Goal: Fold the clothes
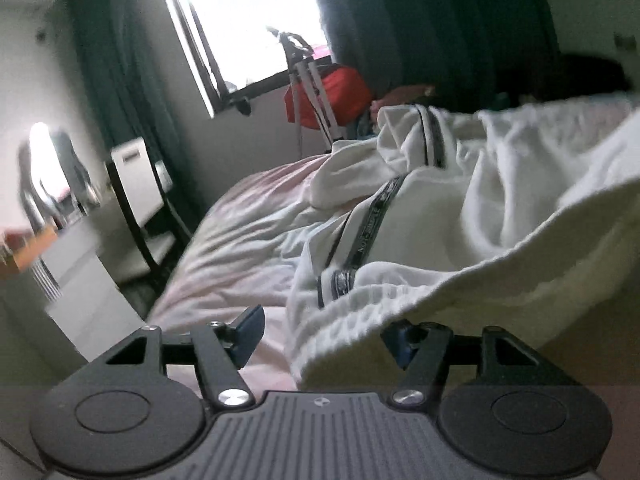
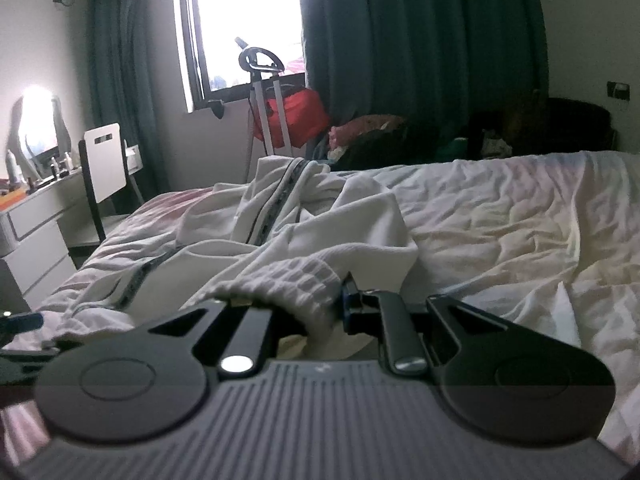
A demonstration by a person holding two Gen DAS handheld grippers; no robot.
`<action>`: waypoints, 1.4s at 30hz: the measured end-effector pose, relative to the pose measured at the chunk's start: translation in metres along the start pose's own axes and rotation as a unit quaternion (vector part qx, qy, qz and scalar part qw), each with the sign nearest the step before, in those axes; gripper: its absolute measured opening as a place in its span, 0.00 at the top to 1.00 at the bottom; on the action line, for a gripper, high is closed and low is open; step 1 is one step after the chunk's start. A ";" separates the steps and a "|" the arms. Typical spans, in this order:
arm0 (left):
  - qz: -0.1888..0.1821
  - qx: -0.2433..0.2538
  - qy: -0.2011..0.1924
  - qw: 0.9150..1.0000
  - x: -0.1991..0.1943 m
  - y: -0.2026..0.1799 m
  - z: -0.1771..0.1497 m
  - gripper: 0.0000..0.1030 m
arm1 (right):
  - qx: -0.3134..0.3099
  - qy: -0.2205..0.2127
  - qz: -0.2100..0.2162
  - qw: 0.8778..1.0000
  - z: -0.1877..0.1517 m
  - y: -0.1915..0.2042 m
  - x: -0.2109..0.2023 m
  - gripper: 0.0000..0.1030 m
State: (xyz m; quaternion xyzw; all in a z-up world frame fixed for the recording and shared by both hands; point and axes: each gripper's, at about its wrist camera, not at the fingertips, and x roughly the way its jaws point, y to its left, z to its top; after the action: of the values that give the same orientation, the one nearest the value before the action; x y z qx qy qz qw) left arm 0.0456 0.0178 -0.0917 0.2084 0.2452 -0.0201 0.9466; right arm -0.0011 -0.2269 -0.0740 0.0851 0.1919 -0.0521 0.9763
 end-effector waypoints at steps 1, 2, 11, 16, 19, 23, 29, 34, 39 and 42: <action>0.005 -0.001 -0.001 1.000 0.005 -0.001 -0.001 0.38 | -0.003 0.004 0.000 1.000 0.000 0.000 0.001 0.85; 0.008 -0.015 0.000 1.000 0.009 0.001 0.000 0.39 | -0.008 0.009 0.000 1.000 -0.001 0.001 0.003 0.84; 0.027 -0.243 -0.018 0.970 0.019 0.078 0.002 0.50 | -0.110 0.060 0.056 0.990 -0.019 0.024 0.011 0.73; 0.034 -0.268 0.054 0.961 0.045 0.097 -0.009 0.50 | -0.199 0.157 0.099 0.962 -0.048 0.052 0.024 0.32; 0.023 -0.268 0.098 0.958 0.058 0.099 -0.016 0.49 | -0.261 0.183 0.105 0.942 -0.065 0.068 0.021 0.26; 0.004 -0.268 0.107 0.958 0.039 0.102 -0.016 0.47 | -0.240 0.181 0.125 0.946 -0.052 0.062 0.004 0.25; -0.039 -0.262 0.076 0.961 -0.010 0.104 -0.013 0.42 | -0.050 0.156 0.132 0.978 -0.018 0.008 -0.003 0.25; -0.089 -0.315 0.022 0.945 -0.027 0.116 -0.009 0.25 | 0.125 0.181 0.069 0.973 -0.025 -0.035 0.023 0.24; -0.115 -0.423 0.043 0.898 0.015 0.129 -0.016 0.17 | 0.281 0.228 0.109 0.926 -0.048 -0.059 0.051 0.23; -0.121 -0.458 0.094 0.876 0.048 0.131 -0.027 0.21 | 0.307 0.241 0.125 0.912 -0.059 -0.055 0.064 0.23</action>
State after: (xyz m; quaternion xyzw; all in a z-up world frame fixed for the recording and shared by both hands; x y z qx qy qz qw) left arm 0.0942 0.1517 -0.0854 -0.2784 0.3378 0.0000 0.8991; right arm 0.0293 -0.2746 -0.1603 0.4140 0.3840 0.0365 0.8245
